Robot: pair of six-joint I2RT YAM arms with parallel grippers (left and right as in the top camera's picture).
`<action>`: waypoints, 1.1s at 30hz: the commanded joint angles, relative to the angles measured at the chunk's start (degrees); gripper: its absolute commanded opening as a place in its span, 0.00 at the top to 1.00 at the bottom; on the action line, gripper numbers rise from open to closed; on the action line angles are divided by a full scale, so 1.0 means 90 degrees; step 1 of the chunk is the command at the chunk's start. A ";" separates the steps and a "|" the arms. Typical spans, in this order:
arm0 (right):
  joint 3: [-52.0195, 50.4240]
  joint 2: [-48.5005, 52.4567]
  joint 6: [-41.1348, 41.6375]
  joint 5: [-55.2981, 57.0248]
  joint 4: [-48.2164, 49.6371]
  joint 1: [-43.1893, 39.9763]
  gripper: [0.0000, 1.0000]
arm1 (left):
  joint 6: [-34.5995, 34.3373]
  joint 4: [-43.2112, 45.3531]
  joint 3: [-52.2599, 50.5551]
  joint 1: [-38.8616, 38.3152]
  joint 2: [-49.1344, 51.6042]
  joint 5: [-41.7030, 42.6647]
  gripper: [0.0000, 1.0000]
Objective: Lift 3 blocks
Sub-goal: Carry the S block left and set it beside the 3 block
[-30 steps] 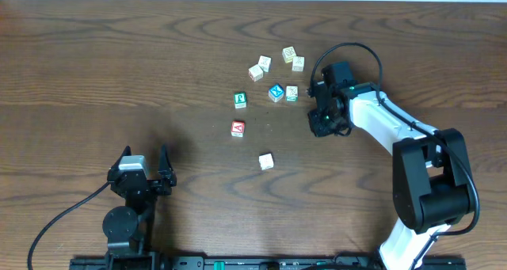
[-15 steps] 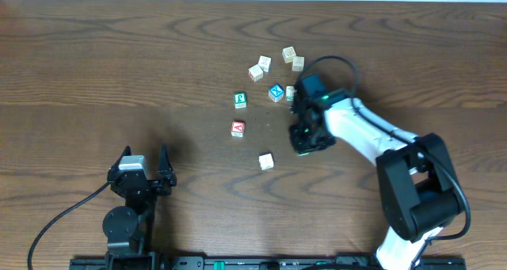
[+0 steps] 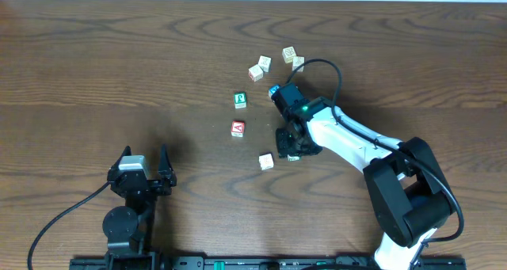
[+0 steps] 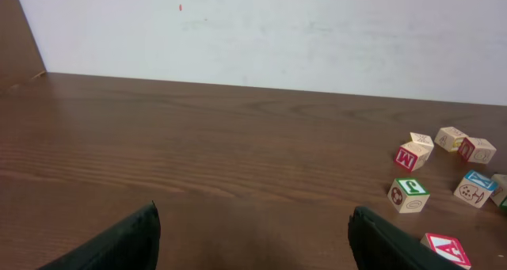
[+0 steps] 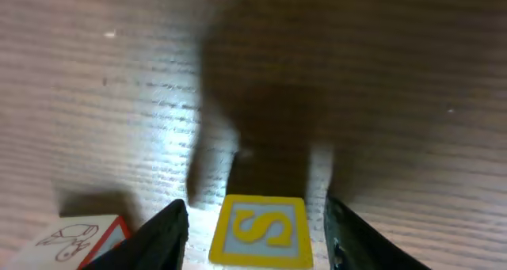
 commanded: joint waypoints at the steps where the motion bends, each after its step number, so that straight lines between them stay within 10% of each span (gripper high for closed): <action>1: -0.0029 0.0029 0.0646 0.0134 0.0063 0.0058 0.45 | -0.0015 -0.0255 -0.0075 0.0005 -0.0002 0.0095 0.24; 12: 0.0838 0.0015 -0.0639 0.0163 -0.0022 -0.0017 0.07 | -0.0015 -0.0257 -0.0075 0.0005 -0.0002 0.0097 0.23; 33: 0.1353 0.0143 -0.1309 -0.0053 0.0634 -0.0177 0.05 | -0.0032 -0.0197 -0.0075 0.0005 0.0000 0.0092 0.23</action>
